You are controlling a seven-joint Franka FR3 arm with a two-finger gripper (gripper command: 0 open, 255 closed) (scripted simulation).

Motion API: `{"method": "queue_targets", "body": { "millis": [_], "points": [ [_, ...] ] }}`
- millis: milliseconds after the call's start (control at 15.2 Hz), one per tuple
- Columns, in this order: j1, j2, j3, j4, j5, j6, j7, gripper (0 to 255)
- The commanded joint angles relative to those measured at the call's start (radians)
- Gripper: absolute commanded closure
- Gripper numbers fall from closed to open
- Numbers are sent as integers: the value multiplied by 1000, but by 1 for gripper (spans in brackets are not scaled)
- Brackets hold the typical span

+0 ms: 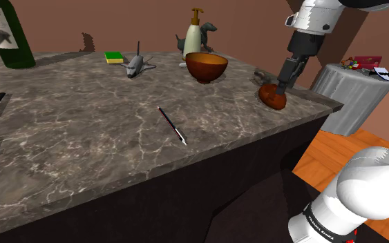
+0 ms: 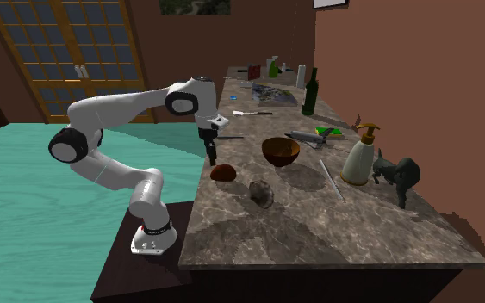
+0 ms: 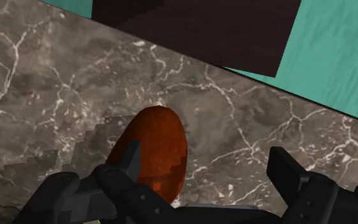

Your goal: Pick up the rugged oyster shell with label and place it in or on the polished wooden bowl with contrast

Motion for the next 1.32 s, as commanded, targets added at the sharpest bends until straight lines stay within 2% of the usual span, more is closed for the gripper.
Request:
{"method": "queue_targets", "body": {
  "millis": [0, 594, 792, 858, 1122, 1254],
  "points": [
    [0, 0, 0, 0, 0, 0, 0, 0],
    [-88, 191, 80, 17, -312, 238, -20, 0],
    [-198, 253, 161, 35, -393, 322, -32, 0],
    [-218, 276, 176, 44, -430, 345, -25, 0],
    [-277, 373, 221, 92, -599, 419, 24, 0],
    [-282, 379, 212, 74, -608, 444, 28, 0]
  ]
}}
